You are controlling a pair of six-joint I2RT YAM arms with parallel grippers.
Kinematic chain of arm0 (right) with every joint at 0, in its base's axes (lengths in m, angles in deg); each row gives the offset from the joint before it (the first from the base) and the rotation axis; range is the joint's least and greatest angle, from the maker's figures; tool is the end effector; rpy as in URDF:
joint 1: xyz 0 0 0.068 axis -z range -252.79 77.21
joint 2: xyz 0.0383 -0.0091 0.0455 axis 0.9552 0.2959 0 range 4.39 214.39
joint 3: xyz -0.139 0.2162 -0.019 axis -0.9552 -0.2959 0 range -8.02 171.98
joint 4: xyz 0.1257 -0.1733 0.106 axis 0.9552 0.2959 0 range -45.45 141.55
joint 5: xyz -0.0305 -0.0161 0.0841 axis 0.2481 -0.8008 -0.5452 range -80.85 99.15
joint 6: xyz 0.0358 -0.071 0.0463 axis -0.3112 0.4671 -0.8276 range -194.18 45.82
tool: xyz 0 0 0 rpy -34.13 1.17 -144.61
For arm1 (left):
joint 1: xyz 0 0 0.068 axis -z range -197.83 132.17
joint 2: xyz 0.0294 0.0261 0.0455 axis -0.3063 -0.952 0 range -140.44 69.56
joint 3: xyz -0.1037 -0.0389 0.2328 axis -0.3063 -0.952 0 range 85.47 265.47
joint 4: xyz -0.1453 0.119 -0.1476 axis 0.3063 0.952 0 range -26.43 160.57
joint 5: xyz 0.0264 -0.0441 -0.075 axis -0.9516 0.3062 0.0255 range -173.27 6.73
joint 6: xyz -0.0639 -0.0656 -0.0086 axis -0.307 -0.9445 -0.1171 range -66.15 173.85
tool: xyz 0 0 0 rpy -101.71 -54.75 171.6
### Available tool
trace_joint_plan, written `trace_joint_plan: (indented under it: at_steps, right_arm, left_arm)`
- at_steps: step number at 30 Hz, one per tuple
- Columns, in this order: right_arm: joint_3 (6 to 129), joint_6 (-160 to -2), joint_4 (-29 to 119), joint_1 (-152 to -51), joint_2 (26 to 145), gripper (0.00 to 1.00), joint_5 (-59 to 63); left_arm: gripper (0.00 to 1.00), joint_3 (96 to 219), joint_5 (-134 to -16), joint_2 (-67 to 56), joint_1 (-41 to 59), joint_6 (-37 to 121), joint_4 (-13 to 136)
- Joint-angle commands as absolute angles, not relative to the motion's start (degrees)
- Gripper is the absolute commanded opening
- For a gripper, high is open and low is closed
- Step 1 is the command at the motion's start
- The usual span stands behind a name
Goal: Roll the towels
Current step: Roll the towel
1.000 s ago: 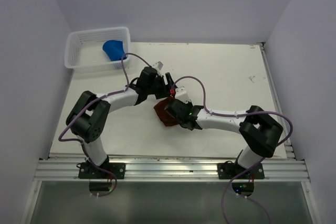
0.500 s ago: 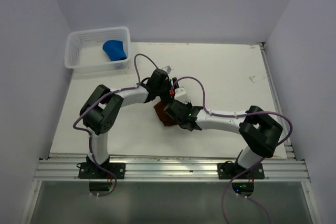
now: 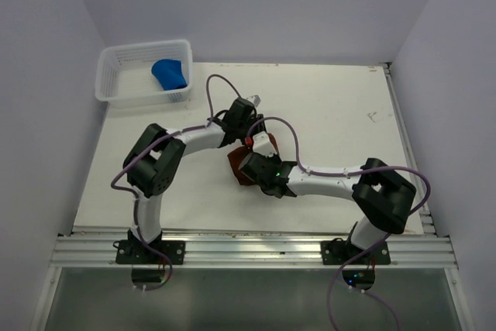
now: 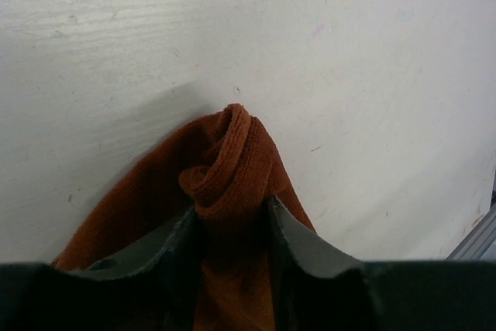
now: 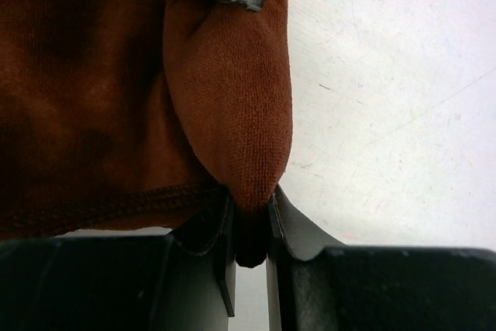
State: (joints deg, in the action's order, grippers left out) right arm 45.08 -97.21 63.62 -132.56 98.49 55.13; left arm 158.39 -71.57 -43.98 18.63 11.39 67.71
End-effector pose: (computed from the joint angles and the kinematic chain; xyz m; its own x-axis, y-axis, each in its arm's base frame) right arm 0.2071 0.2374 0.1478 -0.5659 -0.4309 -0.7029 -0.2157 0.9002 -0.3783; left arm 0.3405 -0.2726 0.1341 -0.8888 -0.1650 -0.4275 0.1326 0.8004 -0.5847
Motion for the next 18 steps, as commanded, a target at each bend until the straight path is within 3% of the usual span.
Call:
trace_joint_plan:
  at_steps: [1,3,7,13,18]
  right_arm:
    - [44.8,-96.7,62.1,-133.9,98.0,0.00,58.1]
    - [44.6,-96.6,61.8,-134.0,98.1,0.00,57.5]
    - [43.8,-96.2,60.6,-134.0,97.2,0.02,55.7]
    - [41.1,-97.6,57.8,-134.0,93.7,0.14,52.7]
    - [39.4,-99.1,57.7,-133.9,90.4,0.37,48.7]
  left_arm:
    - [0.36,161.1,-74.3,-45.9,18.2,13.2,67.2]
    - [0.28,161.5,-74.0,-46.6,18.2,13.3,66.7]
    - [0.00,159.2,-71.9,-47.8,18.2,12.5,60.6]
    - [0.00,152.0,-69.7,-46.4,17.5,10.4,50.6]
    - [0.00,147.4,-68.0,-45.8,16.1,9.4,44.6]
